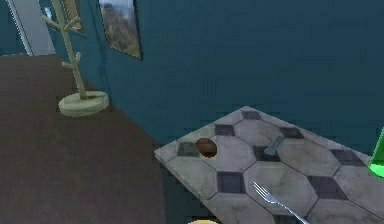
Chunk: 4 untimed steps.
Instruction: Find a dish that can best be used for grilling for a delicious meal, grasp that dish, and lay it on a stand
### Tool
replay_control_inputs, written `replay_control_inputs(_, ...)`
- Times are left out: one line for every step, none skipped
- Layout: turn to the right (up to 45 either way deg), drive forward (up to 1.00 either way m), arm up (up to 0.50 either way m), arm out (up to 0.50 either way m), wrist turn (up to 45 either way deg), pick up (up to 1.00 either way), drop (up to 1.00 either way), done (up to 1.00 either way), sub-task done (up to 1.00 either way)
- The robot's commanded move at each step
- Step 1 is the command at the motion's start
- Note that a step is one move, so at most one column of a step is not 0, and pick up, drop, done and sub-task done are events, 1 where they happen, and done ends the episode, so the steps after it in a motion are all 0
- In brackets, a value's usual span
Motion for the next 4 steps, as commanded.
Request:
replay_control_inputs(-45.0,0.0,0.0,0.0,0.0,0.0,0.0,0.0,0.0)
replay_control_inputs(-45.0,0.0,0.0,0.0,0.0,0.0,0.0,0.0,0.0)
replay_control_inputs(-30.0,0.0,0.0,0.0,0.0,0.0,0.0,0.0,0.0)
replay_control_inputs(0.0,0.3,0.0,0.0,0.0,0.0,0.0,0.0,0.0)
